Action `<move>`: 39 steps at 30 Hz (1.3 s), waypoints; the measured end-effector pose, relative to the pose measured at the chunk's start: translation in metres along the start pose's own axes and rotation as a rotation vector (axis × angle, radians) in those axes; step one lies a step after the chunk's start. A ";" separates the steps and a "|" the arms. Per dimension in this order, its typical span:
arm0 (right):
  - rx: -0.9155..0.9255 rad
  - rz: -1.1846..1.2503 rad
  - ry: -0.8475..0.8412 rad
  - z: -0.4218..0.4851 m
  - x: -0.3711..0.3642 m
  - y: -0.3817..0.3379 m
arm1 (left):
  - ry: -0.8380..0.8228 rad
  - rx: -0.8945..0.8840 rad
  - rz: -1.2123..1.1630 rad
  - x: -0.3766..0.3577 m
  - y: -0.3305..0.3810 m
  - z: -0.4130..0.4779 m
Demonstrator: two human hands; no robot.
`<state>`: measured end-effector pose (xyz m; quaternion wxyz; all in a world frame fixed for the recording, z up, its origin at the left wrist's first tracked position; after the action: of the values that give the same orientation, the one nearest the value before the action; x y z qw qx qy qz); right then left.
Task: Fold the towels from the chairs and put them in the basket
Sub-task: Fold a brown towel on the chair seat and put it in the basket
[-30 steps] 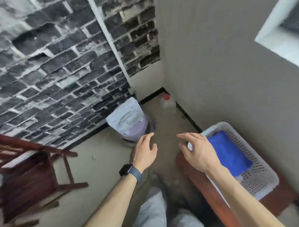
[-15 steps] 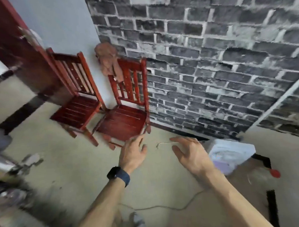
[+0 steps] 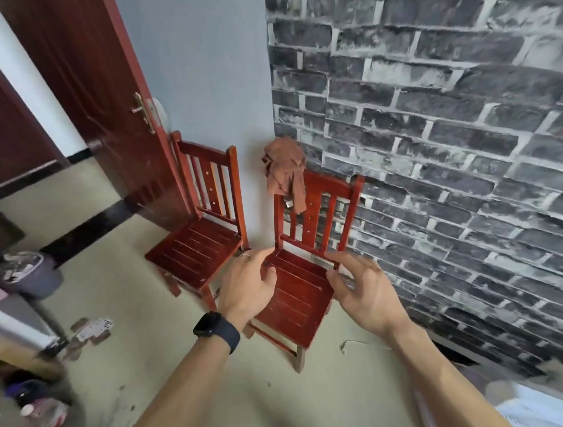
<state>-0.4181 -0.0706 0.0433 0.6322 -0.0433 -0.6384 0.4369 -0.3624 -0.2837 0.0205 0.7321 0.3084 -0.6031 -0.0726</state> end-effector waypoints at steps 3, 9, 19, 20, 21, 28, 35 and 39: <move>-0.010 -0.038 0.005 0.054 -0.001 0.000 | 0.011 -0.024 0.022 0.015 -0.001 0.054; -0.023 -0.115 0.008 0.181 -0.008 0.037 | 0.012 -0.059 0.063 0.022 0.003 0.178; -0.250 -0.388 -0.294 0.403 -0.086 0.169 | -0.134 0.070 0.134 -0.025 -0.040 0.403; -0.274 -0.416 -0.334 0.415 -0.096 0.182 | -0.148 0.086 0.132 -0.033 -0.045 0.422; -0.299 -0.436 -0.377 0.424 -0.107 0.194 | -0.157 0.098 0.136 -0.041 -0.050 0.440; -0.299 -0.469 -0.350 0.423 -0.148 0.234 | -0.131 0.076 0.276 -0.074 -0.055 0.533; -0.304 -0.455 -0.315 0.422 -0.149 0.235 | -0.122 -0.077 0.120 -0.067 -0.037 0.533; -0.384 -0.391 -0.398 0.427 -0.140 0.230 | -0.032 -0.180 -0.094 -0.009 -0.019 0.521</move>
<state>-0.8654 -0.2295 -0.1283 0.5473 0.0481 -0.8161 0.1790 -0.8426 -0.4847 0.0458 0.7429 0.2680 -0.5907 -0.1655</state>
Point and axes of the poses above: each hand's wrist, its own z-axis towards the middle knuckle, its own x-axis out of the back of the hand, y = z × x, the point moved 8 cm from there along z, towards the middle knuckle, and after that the axes turned 1 degree about -y, right-handed, at the moved point
